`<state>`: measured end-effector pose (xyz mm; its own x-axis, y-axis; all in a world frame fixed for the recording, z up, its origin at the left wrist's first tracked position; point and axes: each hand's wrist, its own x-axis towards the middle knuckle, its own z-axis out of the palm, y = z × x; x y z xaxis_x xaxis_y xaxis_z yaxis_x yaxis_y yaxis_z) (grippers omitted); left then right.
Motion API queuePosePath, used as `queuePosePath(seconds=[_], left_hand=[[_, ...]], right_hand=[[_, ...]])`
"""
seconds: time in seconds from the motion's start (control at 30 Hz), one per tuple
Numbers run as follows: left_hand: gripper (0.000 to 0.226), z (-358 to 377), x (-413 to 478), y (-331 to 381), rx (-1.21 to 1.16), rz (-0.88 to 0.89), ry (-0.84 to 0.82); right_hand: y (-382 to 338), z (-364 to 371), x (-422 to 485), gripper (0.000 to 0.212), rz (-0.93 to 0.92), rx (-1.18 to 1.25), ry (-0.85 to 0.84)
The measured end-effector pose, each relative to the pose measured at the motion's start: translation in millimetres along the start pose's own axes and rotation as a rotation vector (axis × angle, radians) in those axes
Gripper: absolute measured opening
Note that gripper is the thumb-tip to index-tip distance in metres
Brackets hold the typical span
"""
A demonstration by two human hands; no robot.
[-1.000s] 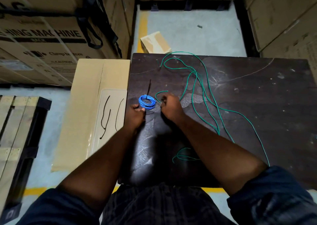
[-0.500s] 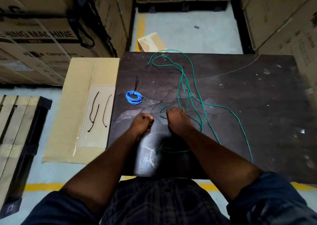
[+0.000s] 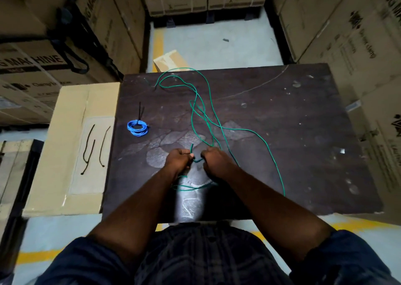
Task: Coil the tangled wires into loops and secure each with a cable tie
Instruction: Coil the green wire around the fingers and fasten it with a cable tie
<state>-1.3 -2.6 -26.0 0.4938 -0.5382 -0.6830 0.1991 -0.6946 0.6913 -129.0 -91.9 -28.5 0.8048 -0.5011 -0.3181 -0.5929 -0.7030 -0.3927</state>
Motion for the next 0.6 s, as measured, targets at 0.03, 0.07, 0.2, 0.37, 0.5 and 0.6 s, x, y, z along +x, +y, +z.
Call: queuePosePath(seconds=[0.03,0.07,0.2,0.37,0.5,0.6], left_hand=[[0.016,3.0,-2.1,1.5,-0.002,0.005,0.002],[0.016,6.0,-3.6,3.0,-0.017,0.009,-0.006],[0.007,9.2,-9.4,20.0,-0.036,0.112,0.079],[0.009,5.1,-20.5,56.3,0.091,0.384,0.203],[0.018,5.6,-36.4,89.7,0.123,0.525,0.249],[0.013,0.2,-43.8,106.3,0.068,0.55,0.203]], right_hand=[[1.4,-0.7,-0.8,0.017,0.005,0.041,0.002],[3.9,-2.7,-1.7,0.016,0.006,0.078,0.006],[13.3,-27.7,2.1,0.018,-0.062,0.256,0.167],[6.7,-90.3,16.3,0.013,-0.118,0.46,0.516],[-0.5,-129.6,25.4,0.019,-0.269,0.508,0.55],[0.1,-140.9,28.2,0.022,-0.376,0.463,0.544]])
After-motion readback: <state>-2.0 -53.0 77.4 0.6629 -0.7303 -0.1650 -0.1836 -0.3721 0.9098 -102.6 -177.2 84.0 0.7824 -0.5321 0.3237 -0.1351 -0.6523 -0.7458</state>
